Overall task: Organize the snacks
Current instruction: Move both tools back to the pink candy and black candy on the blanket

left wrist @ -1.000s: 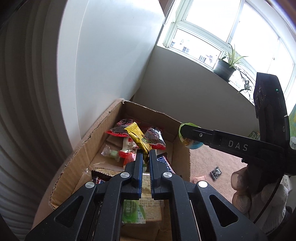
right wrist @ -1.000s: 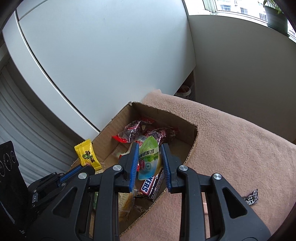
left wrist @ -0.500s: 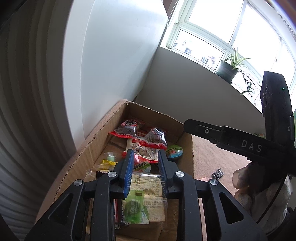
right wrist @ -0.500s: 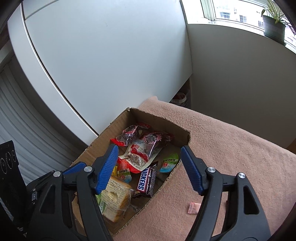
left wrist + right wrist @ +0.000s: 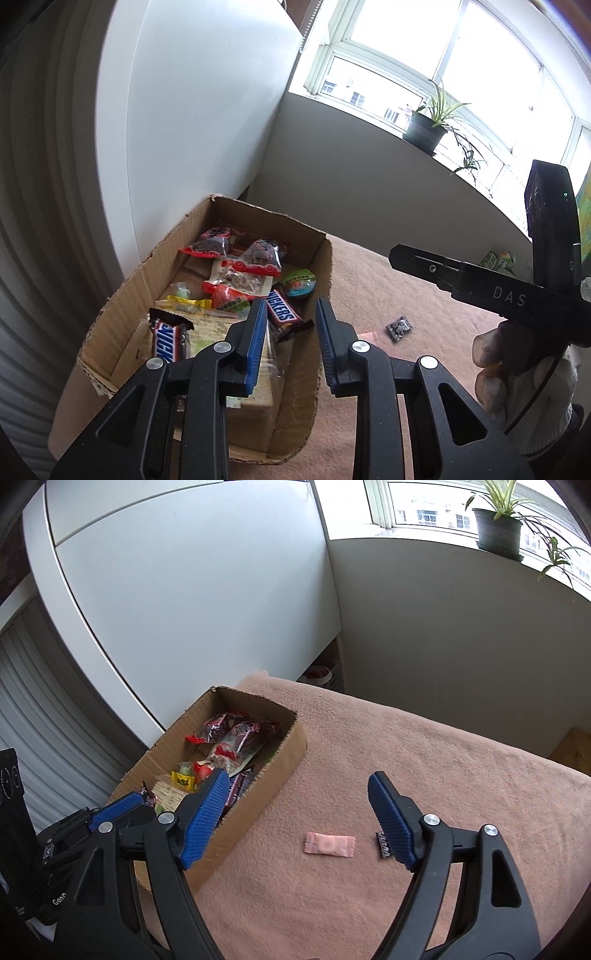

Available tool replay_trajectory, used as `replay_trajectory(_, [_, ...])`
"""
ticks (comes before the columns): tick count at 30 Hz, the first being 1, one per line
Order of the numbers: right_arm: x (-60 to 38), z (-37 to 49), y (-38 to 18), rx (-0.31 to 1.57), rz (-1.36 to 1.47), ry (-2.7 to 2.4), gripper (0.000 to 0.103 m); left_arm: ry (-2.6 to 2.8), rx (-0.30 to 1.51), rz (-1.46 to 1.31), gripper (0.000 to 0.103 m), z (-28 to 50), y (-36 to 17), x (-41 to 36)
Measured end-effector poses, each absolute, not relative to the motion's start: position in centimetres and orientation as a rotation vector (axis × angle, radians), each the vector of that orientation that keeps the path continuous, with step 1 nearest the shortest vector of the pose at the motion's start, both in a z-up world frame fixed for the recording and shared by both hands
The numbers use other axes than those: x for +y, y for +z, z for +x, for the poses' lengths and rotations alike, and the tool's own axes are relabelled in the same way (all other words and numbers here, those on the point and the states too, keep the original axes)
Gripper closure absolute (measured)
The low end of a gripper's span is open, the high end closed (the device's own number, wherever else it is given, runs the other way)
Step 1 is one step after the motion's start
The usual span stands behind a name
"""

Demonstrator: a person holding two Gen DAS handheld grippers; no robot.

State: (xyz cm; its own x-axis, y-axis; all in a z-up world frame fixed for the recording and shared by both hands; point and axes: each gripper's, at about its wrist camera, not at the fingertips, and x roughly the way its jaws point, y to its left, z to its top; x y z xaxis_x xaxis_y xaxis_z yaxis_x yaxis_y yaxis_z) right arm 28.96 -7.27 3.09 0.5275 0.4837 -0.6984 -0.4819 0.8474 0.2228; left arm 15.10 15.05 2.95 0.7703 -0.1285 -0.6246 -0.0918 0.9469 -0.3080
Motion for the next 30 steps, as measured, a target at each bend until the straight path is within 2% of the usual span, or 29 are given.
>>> replay_trajectory(13, [-15.8, 30.1, -1.0, 0.946, 0.137, 0.525, 0.023, -0.191, 0.795, -0.233, 0.077, 16.2, 1.4, 6.9])
replay_trajectory(15, [-16.4, 30.8, -1.5, 0.957, 0.168, 0.537, 0.03, -0.215, 0.813, -0.213, 0.077, 17.1, 1.2, 5.7])
replay_trajectory(17, [-16.8, 31.9, -1.9, 0.979, 0.198, 0.561, 0.052, -0.244, 0.841, -0.224, 0.077, 18.3, 0.9, 5.0])
replay_trajectory(19, [-17.0, 33.1, -2.5, 1.004, 0.223, 0.585, 0.059, -0.246, 0.871, -0.237, 0.078, 19.6, 0.2, 4.5])
replay_trajectory(30, [-13.8, 38.2, -7.3, 1.153, 0.226, 0.684, 0.061, -0.213, 0.975, -0.259, 0.08, 25.5, -2.7, 2.9])
